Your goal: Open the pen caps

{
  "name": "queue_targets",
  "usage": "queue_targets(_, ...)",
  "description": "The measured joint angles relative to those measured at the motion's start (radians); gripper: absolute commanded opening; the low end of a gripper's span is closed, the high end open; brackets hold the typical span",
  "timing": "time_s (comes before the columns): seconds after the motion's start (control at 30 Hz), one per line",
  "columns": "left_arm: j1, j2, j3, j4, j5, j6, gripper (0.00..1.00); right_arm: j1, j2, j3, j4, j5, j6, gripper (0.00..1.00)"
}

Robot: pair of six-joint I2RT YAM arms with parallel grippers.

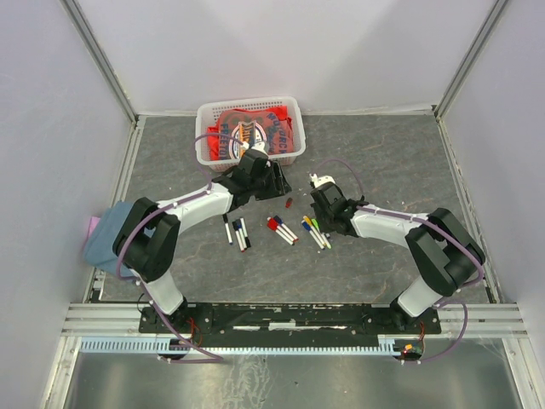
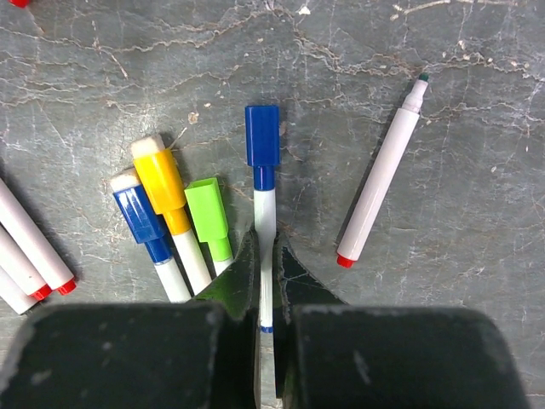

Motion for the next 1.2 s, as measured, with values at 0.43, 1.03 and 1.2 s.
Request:
queue_targets(0.43,0.001,-0.006,-0.064,0.116,0.193,-0.106,0.65,0.0,-0.132,-0.027,-0.026,-0.004,-0.02,0.01)
queue_targets(1.03,0.0,-0.006,-0.171,0.365,0.371,-0.307,0.65,0.008,-0.265,-0.059,0.067,-0.219,0.03,0.01)
queue_targets(1.2,-0.003,-0.005,-0.175,0.382,0.373,-0.319,0.64,0.017,-0.275,-0.059,0.099,-0.249,0.054,0.01)
